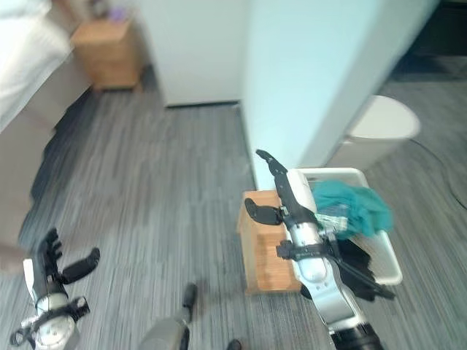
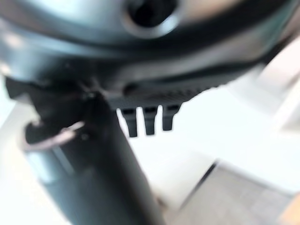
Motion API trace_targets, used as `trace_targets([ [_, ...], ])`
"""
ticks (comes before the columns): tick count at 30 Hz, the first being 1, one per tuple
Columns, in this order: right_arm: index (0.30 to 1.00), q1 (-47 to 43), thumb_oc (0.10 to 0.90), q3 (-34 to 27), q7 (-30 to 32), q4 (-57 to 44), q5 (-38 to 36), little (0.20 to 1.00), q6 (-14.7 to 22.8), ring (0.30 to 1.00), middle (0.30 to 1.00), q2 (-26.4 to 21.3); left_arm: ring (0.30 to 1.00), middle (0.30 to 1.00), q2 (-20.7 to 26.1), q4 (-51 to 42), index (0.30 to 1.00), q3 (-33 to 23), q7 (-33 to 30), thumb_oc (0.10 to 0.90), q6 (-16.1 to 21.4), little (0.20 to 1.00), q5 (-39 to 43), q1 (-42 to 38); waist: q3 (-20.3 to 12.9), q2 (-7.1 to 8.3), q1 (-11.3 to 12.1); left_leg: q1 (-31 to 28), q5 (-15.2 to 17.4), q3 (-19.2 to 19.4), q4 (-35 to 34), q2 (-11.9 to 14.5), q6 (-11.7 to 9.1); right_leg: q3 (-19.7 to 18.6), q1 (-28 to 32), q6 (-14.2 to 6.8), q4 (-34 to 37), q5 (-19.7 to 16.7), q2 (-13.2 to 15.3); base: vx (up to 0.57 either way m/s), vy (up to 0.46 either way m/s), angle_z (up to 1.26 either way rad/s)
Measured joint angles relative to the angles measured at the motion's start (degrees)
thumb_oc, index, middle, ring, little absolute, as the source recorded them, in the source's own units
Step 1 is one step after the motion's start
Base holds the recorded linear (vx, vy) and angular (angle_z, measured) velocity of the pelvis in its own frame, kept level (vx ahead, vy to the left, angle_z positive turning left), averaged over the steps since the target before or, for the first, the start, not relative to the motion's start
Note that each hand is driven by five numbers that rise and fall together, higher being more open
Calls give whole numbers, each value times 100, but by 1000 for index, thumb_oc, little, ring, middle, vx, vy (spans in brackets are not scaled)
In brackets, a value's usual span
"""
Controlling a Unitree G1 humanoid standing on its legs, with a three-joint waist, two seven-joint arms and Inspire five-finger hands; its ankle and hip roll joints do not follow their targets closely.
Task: Pick up bed clothes into laundry basket.
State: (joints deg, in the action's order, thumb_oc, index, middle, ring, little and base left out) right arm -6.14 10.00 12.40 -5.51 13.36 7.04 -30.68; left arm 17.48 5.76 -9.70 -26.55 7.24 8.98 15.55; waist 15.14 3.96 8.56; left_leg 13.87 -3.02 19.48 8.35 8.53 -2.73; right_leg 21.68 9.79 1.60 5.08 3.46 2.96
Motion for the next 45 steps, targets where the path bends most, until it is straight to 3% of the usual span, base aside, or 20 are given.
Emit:
trace_targets([
  [2, 900, 22, 800, -30, 2, -20, 8, 900, 2, 900, 900, 10, 900, 900, -51, 10, 900, 8, 4, 800, 3, 900, 18, 28, -3, -1, -106, -153, 82, -59, 487, 220, -66, 170, 165, -3, -34, 13, 69, -168, -44, 143],
  [3, 900, 118, 800, -60, 16, -36, 5, 900, -29, 900, 900, -54, 900, 900, -89, 21, 900, 86, 165, 800, 7, 900, 59, 9, -19, -41, -255, -421, 355, 144, 1268, 276, 127, 650, 464, -174, -236, 230, 225, -79, 56, 167],
  [5, 900, 197, 800, -98, 14, 4, -13, 900, -29, 900, 900, -140, 900, 900, -72, 31, 900, 253, 362, 800, 11, 900, 130, -32, -92, -278, -502, -887, 363, 511, 956, 242, 732, 985, 494, -269, -1250, 522, 385, -117, 190, 215],
  [7, 900, 244, 800, -176, -85, 142, -46, 900, -64, 900, 900, -227, 900, 900, -21, -86, 900, 404, 561, 800, 47, 900, 236, -252, -326, -386, -775, -1077, -14, 784, 50, -1, 976, 1426, -92, -493, -1960, 957, 648, -31, 225, 205],
  [8, 900, 208, 800, -215, -115, 128, -68, 900, -52, 900, 900, -226, 900, 900, 60, -233, 900, 417, 621, 800, 71, 900, 259, -278, -406, -412, -795, -1020, -24, 872, -195, -74, 972, 1470, -198, -476, -1376, 933, 574, 49, 199, 153],
  [10, 900, 171, 800, -522, -143, 119, -155, 900, -1, 900, 900, -64, 900, 900, 279, -261, 900, 416, 867, 800, 131, 900, 367, -579, -451, -269, -887, -1006, 180, 860, -406, -307, 488, 1636, -205, -379, -769, 178, 750, 64, 247, 153],
  [12, 900, 190, 800, -571, -236, 180, -273, 900, -44, 900, 900, 315, 900, 900, 325, -201, 900, 256, 958, 800, 119, 900, 469, -470, -522, -198, -656, -1076, 368, 816, -291, -384, 425, 1746, -105, -621, -1148, 53, 972, 86, 304, 64],
  [15, 900, 258, 800, -599, -228, 294, -298, 900, -109, 900, 900, 390, 900, 900, 325, 46, 900, 325, 1064, 800, 69, 900, 572, -422, -489, -389, -878, -1356, 499, 499, -311, -448, 572, 1686, -296, -649, -3133, 47, 1583, -12, 191, 114],
  [16, 900, 385, 800, -607, -198, 248, -304, 900, -112, 900, 900, 394, 900, 900, 436, 14, 900, 515, 1117, 800, 58, 900, 573, -450, -492, -407, -1115, -1532, 361, 10, -599, -641, 587, 1206, -794, -868, -3890, 324, 1853, -39, 1, 131],
  [20, 900, 358, 800, -620, -182, 256, -379, 900, -80, 900, 900, 462, 900, 900, 526, 72, 900, 759, 1283, 800, 23, 900, 594, -1004, -296, -398, -1369, -1466, 70, -985, -975, -610, 453, -777, -1780, -924, -2339, 574, 852, 114, -81, 140],
  [24, 900, 408, 800, -605, -194, 290, -891, 900, -57, 900, 900, 731, 900, 900, 827, -2, 900, 813, 1378, 800, 40, 900, 691, -1159, -310, -60, -1535, -1629, 77, -1825, -1133, -817, 217, -2234, -1496, -884, -393, -660, 561, 161, -132, 131],
  [25, 900, 377, 800, -606, -194, 306, -1029, 900, -58, 900, 900, 741, 900, 900, 860, -35, 900, 752, 1378, 800, 66, 900, 691, -1159, -293, -3, -1536, -1713, 68, -1733, -1193, -770, 111, -2185, -1407, -757, -333, -1233, 568, 103, -228, 105],
  [26, 900, 289, 800, -604, -199, 345, -1070, 900, -61, 900, 900, 730, 900, 900, 814, -87, 900, 708, 1340, 800, 78, 900, 714, -1087, -286, -131, -1421, -1728, 90, -1519, -1214, -587, 94, -2160, -1404, -705, -309, -1282, 417, 231, -333, 42],
  [27, 900, 80, 800, -586, -207, 530, -1265, 900, -51, 900, 900, 659, 900, 900, 745, -187, 900, 559, 1373, 800, 78, 900, 822, -1063, -287, -257, -1337, -1803, 3, -1241, -1308, -304, -164, -1972, -1214, -606, -79, -1253, 235, 164, -177, 8],
  [32, 900, -304, 800, -599, -330, 598, -1480, 900, -62, 900, 900, 437, 900, 900, 625, -756, 900, 344, 1503, 800, 189, 900, 1029, -855, -261, -326, -1152, -1870, -72, -1033, -1330, -4, -308, -1803, -1018, -442, 15, -1177, -80, -20, -135, 22],
  [34, 900, -344, 800, -645, -358, 594, -1489, 900, -31, 900, 900, 30, 900, 900, 385, -709, 900, 586, 1629, 800, 255, 900, 1145, -1275, -218, -225, -1228, -1313, -271, -797, -700, -106, -575, -1194, -904, -398, 13, -1092, 186, -137, -94, 121],
  [38, 900, -483, 800, -601, -358, 479, -1497, 900, 9, 900, 900, 134, 900, 900, 438, -689, 900, 610, 1738, 800, 281, 900, 1249, -1146, -151, -174, -1276, -1480, 100, 987, -46, 407, -151, -706, -649, -274, 12, -946, 389, -9, -11, 65],
  [40, 900, -341, 800, -789, -445, 376, -1624, 900, 20, 900, 900, 396, 900, 900, 394, -694, 900, 622, 1829, 800, 279, 900, 1289, -943, -158, -233, -1435, -1733, 100, 1149, -338, 487, -297, -444, -509, -409, 9, -918, 467, 23, 86, 71],
  [42, 900, -61, 800, -960, -486, 294, -1753, 900, 18, 900, 900, 537, 900, 900, 291, -675, 900, 669, 1951, 800, 237, 900, 1293, -641, -183, -557, -1550, -2096, -76, 914, -945, 503, -541, -317, -385, -638, 5, -919, 461, 65, 112, 58],
  [45, 900, 187, 800, -810, -633, 382, -1817, 900, -26, 900, 900, 664, 900, 900, 281, -588, 900, 631, 1955, 800, 122, 900, 1324, -629, -242, -370, -1470, -2178, -127, 848, -1239, 54, -389, -261, -357, -747, 8, -988, 817, 55, 55, 25],
])
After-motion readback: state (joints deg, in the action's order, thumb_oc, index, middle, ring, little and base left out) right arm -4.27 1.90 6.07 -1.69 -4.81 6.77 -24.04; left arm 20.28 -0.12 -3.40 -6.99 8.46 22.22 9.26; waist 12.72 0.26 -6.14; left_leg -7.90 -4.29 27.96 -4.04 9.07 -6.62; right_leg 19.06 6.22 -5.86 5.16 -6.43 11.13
